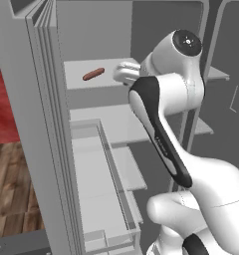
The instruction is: Move the hot dog bun to the plate on the dining table and place the condiment next to that plate. Then navigate to the fridge and take the sausage and place it on the plate as well.
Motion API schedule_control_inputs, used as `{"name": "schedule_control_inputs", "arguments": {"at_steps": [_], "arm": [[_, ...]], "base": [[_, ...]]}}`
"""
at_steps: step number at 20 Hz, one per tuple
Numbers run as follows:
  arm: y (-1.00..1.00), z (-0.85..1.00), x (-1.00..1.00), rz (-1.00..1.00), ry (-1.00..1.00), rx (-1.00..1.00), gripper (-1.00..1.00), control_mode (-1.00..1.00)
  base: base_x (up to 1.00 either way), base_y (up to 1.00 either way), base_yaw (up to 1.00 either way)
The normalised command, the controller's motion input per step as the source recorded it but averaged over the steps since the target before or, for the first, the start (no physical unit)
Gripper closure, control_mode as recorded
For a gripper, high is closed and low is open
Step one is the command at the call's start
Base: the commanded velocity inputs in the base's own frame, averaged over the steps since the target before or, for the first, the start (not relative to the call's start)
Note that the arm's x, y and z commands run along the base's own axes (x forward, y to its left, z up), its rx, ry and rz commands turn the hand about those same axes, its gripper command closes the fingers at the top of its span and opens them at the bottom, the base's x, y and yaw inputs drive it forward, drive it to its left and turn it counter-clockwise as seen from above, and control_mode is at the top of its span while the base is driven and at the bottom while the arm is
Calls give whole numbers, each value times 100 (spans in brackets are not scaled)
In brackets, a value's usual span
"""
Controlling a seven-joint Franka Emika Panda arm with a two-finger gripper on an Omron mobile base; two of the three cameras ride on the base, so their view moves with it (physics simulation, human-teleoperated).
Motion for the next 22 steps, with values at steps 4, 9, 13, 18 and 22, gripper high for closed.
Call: {"name": "schedule_control_inputs", "arguments": {"at_steps": [4, 9, 13, 18, 22], "arm": [[21, 2, 39, 0, 0, 11, -100, -100], [19, 21, 33, 0, 6, 1, -100, -100], [17, 6, 38, 0, 7, 0, -100, -100], [16, 0, 27, -1, 5, 0, -100, -100], [14, -2, 25, -3, 6, -3, -100, -100]], "base": [[0, 0, 0], [0, 0, 0], [0, 0, 0], [0, 0, 0], [0, 0, 0]]}}
